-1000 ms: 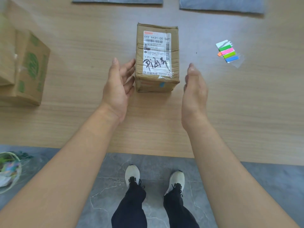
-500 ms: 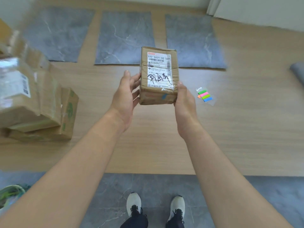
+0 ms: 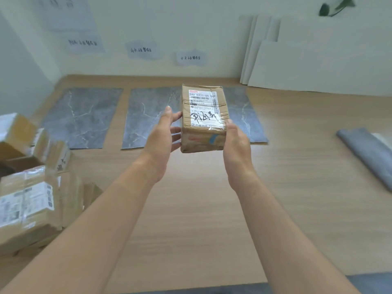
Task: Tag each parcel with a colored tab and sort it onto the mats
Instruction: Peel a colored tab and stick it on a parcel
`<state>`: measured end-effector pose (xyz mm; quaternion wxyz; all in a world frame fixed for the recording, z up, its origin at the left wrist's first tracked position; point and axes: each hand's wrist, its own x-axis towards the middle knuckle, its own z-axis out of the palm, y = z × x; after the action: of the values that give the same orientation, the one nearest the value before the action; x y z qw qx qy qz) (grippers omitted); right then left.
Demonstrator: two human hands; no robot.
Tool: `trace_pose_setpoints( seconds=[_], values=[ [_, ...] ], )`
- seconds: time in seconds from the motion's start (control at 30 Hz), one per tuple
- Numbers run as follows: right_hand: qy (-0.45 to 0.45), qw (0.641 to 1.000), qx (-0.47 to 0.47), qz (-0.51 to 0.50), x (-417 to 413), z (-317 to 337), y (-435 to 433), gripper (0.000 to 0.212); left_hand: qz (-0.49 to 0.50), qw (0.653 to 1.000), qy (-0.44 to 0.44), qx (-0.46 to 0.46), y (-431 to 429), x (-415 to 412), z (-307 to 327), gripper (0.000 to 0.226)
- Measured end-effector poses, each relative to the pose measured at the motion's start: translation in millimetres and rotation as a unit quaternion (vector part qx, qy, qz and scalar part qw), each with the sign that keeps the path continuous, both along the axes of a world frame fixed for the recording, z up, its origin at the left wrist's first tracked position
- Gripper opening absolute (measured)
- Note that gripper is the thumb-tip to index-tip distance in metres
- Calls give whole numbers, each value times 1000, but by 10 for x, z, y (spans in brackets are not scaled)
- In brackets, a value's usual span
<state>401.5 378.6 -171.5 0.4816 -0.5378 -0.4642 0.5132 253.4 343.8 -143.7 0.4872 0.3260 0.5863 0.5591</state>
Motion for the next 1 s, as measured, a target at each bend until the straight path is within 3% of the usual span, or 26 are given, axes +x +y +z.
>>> trace_pose_setpoints(
  seconds=[0.47,0.87,1.0],
  values=[
    [-6,998,-52,36,482,-764,1958,34,32,997,-17,-72,1917,528,-736,49],
    [-44,993,-93,64,357,-1096,3400,23,17,990,4,-138,3207,286,-1223,54],
    [-47,992,-110,50,171,-1281,3766,23,-4,988,-8,-154,3636,140,-1436,45]
  ],
)
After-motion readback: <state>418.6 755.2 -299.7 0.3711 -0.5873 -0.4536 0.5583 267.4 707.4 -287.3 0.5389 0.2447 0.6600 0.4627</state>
